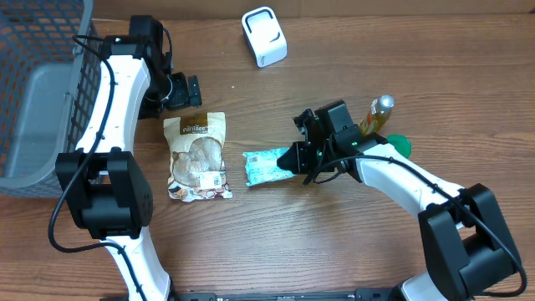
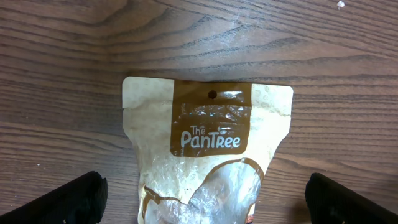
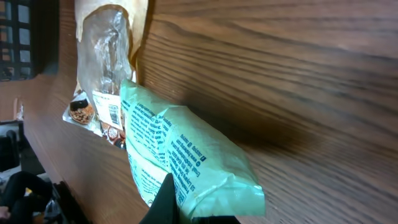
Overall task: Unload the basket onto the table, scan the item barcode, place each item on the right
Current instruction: 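Lift the tissue pack up toward the white scanner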
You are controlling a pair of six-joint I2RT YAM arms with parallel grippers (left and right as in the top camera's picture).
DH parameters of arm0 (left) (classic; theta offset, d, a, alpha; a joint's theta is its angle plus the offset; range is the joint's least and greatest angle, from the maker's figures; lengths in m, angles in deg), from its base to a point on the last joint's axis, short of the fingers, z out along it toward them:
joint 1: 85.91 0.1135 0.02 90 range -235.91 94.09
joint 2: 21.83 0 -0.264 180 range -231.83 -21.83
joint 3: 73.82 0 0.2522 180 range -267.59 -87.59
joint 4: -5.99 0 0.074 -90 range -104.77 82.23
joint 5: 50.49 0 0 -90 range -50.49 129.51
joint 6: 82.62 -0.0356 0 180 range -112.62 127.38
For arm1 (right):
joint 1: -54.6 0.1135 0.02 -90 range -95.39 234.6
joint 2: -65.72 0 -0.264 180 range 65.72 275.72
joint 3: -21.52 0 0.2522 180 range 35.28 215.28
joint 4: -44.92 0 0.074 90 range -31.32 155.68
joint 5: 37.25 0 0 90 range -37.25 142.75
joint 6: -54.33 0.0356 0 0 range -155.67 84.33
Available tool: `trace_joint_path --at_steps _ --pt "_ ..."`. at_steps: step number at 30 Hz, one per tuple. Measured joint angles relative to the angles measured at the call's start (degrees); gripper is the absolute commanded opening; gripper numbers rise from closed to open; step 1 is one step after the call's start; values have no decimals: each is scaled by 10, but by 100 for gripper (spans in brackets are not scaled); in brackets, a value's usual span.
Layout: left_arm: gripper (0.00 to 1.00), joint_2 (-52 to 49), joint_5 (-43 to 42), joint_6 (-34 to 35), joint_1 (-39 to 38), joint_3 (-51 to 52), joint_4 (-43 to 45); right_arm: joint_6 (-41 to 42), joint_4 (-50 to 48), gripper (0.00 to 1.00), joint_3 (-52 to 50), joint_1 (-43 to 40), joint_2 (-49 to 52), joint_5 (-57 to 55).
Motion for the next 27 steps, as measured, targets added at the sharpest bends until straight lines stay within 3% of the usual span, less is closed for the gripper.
trace_joint_path --at_steps 5,11,16,20,27 --pt "100 0 0 0 0 0 0 5 80 4 49 4 0 -18" --pt "100 0 0 0 0 0 0 -15 203 4 221 4 2 -68" --pt "100 0 0 0 0 0 0 -58 281 4 356 5 2 -176" --pt "100 0 0 0 0 0 0 -100 254 4 405 8 1 -261" --pt "100 0 0 0 0 0 0 -212 102 4 407 40 8 -417"
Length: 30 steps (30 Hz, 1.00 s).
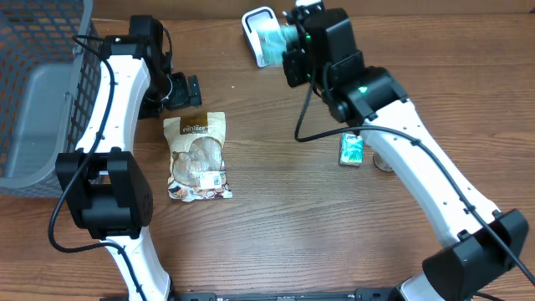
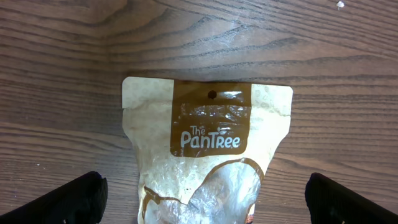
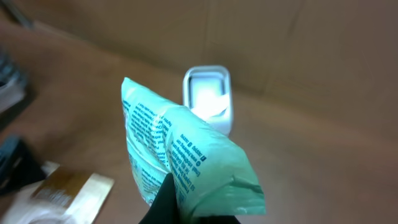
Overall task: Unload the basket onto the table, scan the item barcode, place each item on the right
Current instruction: 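Lift the tissue pack up toward the white scanner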
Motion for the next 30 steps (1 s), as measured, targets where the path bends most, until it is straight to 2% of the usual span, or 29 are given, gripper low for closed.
trace_joint_path --at_steps 13,20,30 --pt "100 0 0 0 0 0 0 -292 -266 4 0 38 135 -182" --pt "100 0 0 0 0 0 0 -418 -362 4 0 38 209 -218" --pt "100 0 -4 0 0 0 0 -541 -488 4 0 38 296 -250"
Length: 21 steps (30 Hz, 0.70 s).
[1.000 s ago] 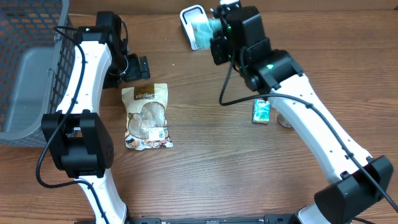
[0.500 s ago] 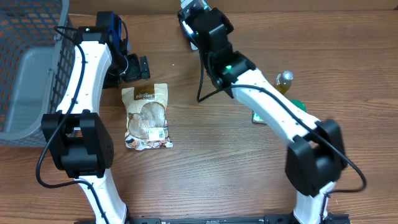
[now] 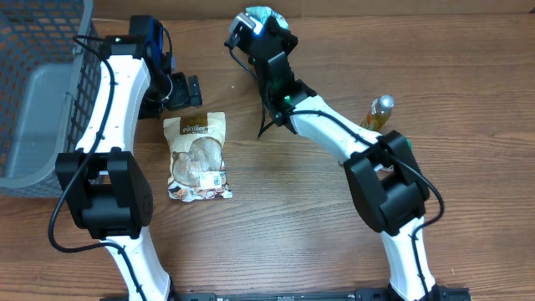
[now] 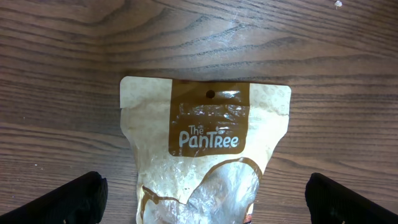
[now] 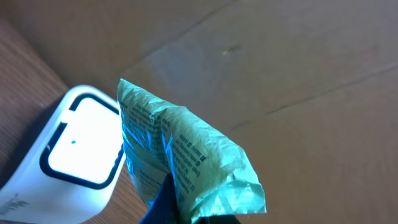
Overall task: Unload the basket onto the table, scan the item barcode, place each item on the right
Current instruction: 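Lift the tissue pack up toward the white scanner, then hold the tissue pack against the white scanner window with the right gripper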
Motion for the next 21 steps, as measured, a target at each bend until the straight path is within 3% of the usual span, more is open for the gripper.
trace_joint_path --at_steps 9,21 --pt "100 0 0 0 0 0 0 -103 -76 4 0 0 78 -15" --pt "100 0 0 0 0 0 0 -146 -110 4 0 -11 81 -17"
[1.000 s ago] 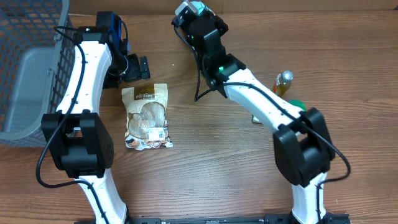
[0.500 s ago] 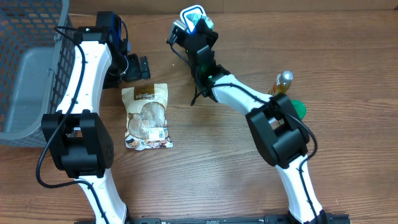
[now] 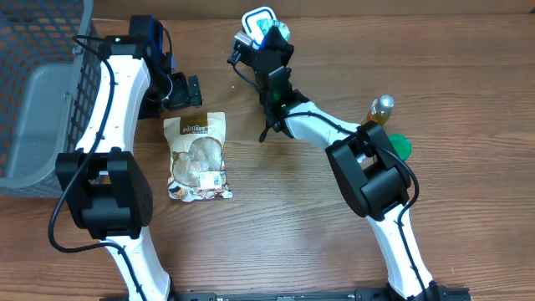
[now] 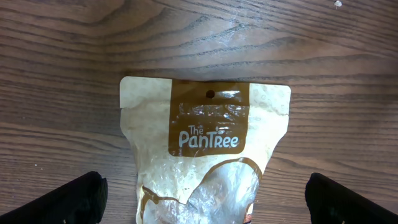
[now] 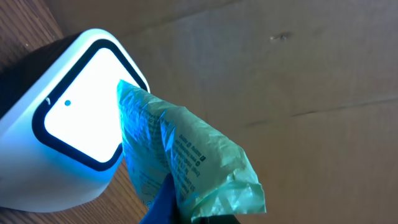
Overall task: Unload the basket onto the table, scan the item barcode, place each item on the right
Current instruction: 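Hold the tissue pack against the white scanner window with the right gripper, then lower the tissue pack back down to the table with the right gripper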
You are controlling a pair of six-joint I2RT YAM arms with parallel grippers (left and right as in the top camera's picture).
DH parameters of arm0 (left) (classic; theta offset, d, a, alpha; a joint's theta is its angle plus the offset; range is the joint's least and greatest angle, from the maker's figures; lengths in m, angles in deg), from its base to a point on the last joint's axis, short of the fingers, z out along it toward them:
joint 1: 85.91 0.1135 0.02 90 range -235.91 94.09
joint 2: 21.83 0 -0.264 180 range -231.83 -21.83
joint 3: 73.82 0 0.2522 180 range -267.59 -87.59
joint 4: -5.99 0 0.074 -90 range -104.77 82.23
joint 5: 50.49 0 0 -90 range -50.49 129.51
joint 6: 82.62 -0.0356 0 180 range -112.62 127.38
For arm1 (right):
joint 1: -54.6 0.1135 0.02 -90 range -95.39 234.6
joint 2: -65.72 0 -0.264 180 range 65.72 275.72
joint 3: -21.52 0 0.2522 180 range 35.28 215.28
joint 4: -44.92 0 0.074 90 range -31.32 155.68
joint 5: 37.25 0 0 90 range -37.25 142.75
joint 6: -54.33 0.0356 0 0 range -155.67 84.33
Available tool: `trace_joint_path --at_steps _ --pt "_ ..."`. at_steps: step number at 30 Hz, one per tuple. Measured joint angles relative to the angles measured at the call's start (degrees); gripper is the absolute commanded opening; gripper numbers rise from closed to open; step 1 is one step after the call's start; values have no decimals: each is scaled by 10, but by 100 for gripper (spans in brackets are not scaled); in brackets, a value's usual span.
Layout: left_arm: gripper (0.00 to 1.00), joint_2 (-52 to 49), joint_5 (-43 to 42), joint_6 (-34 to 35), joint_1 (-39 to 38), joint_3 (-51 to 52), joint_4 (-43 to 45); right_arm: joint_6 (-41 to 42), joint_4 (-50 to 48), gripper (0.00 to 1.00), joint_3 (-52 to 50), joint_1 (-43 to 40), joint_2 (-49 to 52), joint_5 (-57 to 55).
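Observation:
A mint-green snack packet (image 5: 186,163) hangs in my right gripper (image 5: 189,214), which is shut on its lower end. The packet's printed face is right in front of the lit window of the white scanner (image 5: 74,127), overlapping the window's right edge. From overhead, the right gripper (image 3: 269,38) and packet (image 3: 273,30) are at the scanner (image 3: 256,17) at the table's back edge. My left gripper (image 4: 205,208) is open and low over the top of a tan PanTree pouch (image 4: 208,140), with one dark fingertip (image 4: 68,199) on each side of it.
A grey mesh basket (image 3: 33,92) stands at the far left. A yellow-green bottle (image 3: 380,109) and a green lid (image 3: 399,144) sit at the right. The pouch (image 3: 197,156) lies left of centre. A cardboard wall (image 5: 280,74) stands behind the scanner.
My right gripper has brought the green packet closer to the scanner; the window is larger in the wrist view and glows blue at its rim. The left arm has not moved.
The right gripper was first shut on the green packet, which lay on the table beside the pouch. Then it held the packet raised, with the scanner ahead. Then it was at the scanner, and now the packet is right against the lit window. The left gripper stayed open over the pouch.

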Motion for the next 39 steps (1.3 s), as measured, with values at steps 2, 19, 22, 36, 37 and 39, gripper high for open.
trace_joint_path --at_steps 2,19,22,36,37,39 --pt "100 0 0 0 0 0 0 4 6 4 0 0 0 0" --pt "100 0 0 0 0 0 0 75 8 4 1 1 0 3" --pt "100 0 0 0 0 0 0 79 -6 4 1 3 0 -2" --pt "100 0 0 0 0 0 0 358 349 4 1 5 -146 -5" --pt "100 0 0 0 0 0 0 385 378 4 1 5 -162 0" --pt "100 0 0 0 0 0 0 457 452 4 2 5 -201 17"
